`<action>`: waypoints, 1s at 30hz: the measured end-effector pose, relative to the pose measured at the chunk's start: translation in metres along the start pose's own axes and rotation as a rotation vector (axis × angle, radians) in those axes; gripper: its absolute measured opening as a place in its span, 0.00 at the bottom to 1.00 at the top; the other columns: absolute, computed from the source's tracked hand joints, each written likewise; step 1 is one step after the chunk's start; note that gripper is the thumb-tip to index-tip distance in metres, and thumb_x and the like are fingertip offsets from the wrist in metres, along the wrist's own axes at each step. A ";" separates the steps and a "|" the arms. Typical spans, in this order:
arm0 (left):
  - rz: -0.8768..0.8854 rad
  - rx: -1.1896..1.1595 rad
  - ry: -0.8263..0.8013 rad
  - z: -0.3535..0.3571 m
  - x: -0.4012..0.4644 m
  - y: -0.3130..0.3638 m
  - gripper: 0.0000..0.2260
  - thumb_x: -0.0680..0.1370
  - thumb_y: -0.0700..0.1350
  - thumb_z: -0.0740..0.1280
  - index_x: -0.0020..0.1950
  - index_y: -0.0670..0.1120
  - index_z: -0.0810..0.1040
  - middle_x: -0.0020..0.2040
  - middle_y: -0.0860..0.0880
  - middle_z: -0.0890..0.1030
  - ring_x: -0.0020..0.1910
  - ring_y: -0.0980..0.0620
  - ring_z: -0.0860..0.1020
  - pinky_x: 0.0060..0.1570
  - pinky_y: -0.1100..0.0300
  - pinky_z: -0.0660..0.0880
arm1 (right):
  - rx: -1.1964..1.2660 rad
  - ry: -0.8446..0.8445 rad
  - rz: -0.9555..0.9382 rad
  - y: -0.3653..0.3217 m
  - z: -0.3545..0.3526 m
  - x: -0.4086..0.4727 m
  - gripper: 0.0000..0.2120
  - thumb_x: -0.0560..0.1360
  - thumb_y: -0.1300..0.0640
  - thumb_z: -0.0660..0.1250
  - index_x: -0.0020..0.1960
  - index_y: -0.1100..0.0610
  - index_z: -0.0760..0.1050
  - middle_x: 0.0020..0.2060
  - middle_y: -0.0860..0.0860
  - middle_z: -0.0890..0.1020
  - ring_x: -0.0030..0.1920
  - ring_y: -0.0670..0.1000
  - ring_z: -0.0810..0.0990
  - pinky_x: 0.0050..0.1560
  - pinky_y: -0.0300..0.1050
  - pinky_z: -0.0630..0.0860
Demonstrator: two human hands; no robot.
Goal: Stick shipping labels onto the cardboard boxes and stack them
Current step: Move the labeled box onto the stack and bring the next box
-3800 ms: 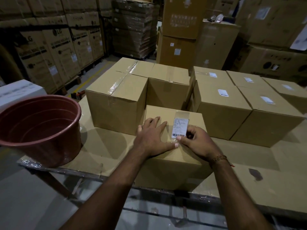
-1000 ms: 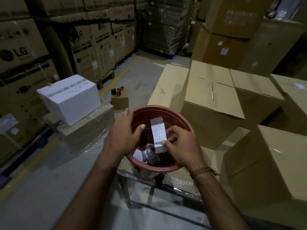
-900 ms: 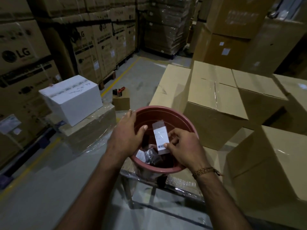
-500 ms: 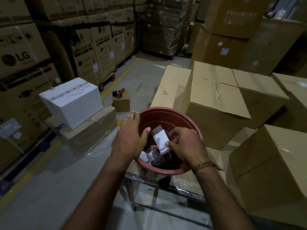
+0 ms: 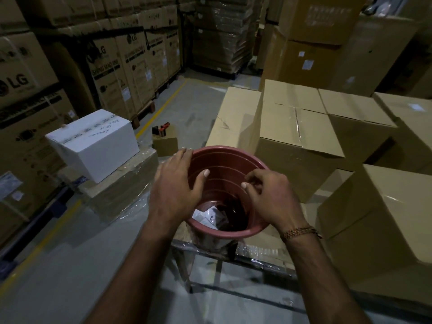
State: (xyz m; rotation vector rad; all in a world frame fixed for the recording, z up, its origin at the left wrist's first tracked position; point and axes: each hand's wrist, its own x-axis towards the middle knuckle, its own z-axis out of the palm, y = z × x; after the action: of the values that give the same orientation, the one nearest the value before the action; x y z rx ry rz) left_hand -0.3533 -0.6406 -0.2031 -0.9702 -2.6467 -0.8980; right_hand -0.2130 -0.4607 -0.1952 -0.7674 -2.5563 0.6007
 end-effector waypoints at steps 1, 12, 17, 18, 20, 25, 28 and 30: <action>0.018 0.003 0.014 -0.001 0.000 0.003 0.29 0.83 0.61 0.64 0.80 0.48 0.69 0.78 0.47 0.72 0.76 0.47 0.70 0.76 0.43 0.67 | 0.009 0.004 -0.004 0.001 -0.003 -0.002 0.06 0.78 0.48 0.74 0.53 0.49 0.85 0.46 0.43 0.86 0.48 0.46 0.84 0.52 0.53 0.84; 0.167 -0.037 0.039 0.005 -0.006 0.078 0.28 0.83 0.61 0.63 0.80 0.48 0.70 0.74 0.49 0.76 0.72 0.49 0.74 0.72 0.44 0.72 | 0.051 0.099 -0.059 0.025 -0.060 -0.027 0.05 0.80 0.50 0.72 0.53 0.48 0.84 0.45 0.40 0.83 0.46 0.41 0.79 0.46 0.46 0.81; 0.235 -0.066 0.007 0.017 -0.019 0.124 0.27 0.83 0.59 0.65 0.79 0.48 0.70 0.75 0.49 0.76 0.73 0.49 0.73 0.72 0.46 0.70 | 0.031 0.131 -0.020 0.056 -0.098 -0.043 0.04 0.81 0.50 0.71 0.55 0.47 0.84 0.46 0.41 0.83 0.46 0.39 0.79 0.43 0.37 0.76; 0.252 -0.073 0.000 0.021 -0.022 0.133 0.27 0.83 0.59 0.65 0.79 0.48 0.71 0.75 0.49 0.76 0.73 0.49 0.73 0.71 0.46 0.70 | 0.026 0.139 0.000 0.063 -0.106 -0.047 0.04 0.82 0.50 0.71 0.55 0.47 0.83 0.47 0.41 0.83 0.47 0.39 0.79 0.44 0.38 0.77; 0.273 -0.083 -0.024 0.029 -0.026 0.154 0.27 0.83 0.59 0.65 0.79 0.48 0.70 0.75 0.49 0.75 0.74 0.49 0.72 0.72 0.46 0.70 | -0.006 0.162 0.047 0.079 -0.123 -0.056 0.05 0.82 0.49 0.71 0.57 0.47 0.83 0.48 0.41 0.83 0.48 0.40 0.79 0.47 0.41 0.80; 0.341 -0.110 -0.046 0.055 -0.038 0.206 0.28 0.83 0.60 0.65 0.80 0.48 0.70 0.76 0.48 0.75 0.74 0.49 0.72 0.71 0.47 0.70 | -0.242 0.222 0.227 0.132 -0.166 -0.081 0.15 0.82 0.43 0.68 0.65 0.48 0.79 0.57 0.48 0.82 0.60 0.49 0.75 0.59 0.49 0.74; 0.367 -0.126 -0.064 0.067 -0.047 0.234 0.28 0.83 0.60 0.64 0.81 0.48 0.69 0.76 0.49 0.74 0.74 0.50 0.71 0.72 0.46 0.71 | -0.451 0.105 0.397 0.166 -0.184 -0.095 0.31 0.78 0.31 0.66 0.74 0.47 0.72 0.70 0.53 0.76 0.72 0.57 0.69 0.70 0.60 0.68; 0.371 -0.125 -0.077 0.077 -0.054 0.249 0.29 0.84 0.61 0.64 0.81 0.49 0.67 0.77 0.50 0.73 0.75 0.51 0.70 0.73 0.47 0.70 | -0.521 -0.028 0.512 0.185 -0.188 -0.103 0.44 0.72 0.22 0.63 0.79 0.46 0.65 0.77 0.57 0.68 0.78 0.64 0.62 0.74 0.68 0.63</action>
State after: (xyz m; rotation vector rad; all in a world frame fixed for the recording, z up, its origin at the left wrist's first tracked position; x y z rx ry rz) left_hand -0.1506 -0.4724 -0.1646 -1.4903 -2.3713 -0.9580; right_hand 0.0345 -0.3282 -0.1590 -1.6250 -2.5664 0.0667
